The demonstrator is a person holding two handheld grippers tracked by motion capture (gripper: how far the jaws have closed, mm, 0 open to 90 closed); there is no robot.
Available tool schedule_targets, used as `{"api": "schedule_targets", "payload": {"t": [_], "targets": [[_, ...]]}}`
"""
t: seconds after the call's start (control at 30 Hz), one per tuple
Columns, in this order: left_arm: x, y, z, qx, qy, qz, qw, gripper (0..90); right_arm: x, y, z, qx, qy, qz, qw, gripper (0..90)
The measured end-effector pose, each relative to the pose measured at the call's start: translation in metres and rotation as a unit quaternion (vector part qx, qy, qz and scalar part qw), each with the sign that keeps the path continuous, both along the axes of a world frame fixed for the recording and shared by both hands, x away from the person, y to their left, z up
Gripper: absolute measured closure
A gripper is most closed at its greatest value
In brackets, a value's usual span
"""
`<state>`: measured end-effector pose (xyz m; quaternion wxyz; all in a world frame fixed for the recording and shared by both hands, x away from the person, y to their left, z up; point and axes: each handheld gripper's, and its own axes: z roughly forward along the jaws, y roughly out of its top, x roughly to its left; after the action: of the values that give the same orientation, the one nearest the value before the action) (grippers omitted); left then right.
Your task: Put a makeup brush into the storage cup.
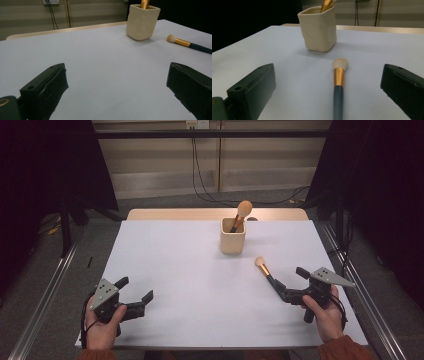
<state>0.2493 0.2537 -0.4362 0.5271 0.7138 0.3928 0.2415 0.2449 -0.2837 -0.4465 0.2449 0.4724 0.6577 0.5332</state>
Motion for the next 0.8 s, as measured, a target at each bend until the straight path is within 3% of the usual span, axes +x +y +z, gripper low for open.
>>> {"api": "schedule_targets", "payload": {"t": [0.53, 0.63, 0.8], "targets": [[-0.006, 0.003, 0.003, 0.004, -0.005, -0.006, 1.0, 3.0, 0.04, 0.007, 0.016, -0.025, 0.021, 0.031, 0.999, 1.0], [-0.006, 0.004, 0.003, 0.003, -0.006, -0.003, 1.0, 3.0, 0.048, 0.011, 0.02, -0.043, 0.034, 0.044, 0.9975, 0.9], [-0.004, 0.002, 0.002, 0.005, -0.007, -0.006, 0.9999, 3.0, 0.061, 0.017, 0.013, -0.052, 0.06, 0.045, 0.9958, 1.1]]}}
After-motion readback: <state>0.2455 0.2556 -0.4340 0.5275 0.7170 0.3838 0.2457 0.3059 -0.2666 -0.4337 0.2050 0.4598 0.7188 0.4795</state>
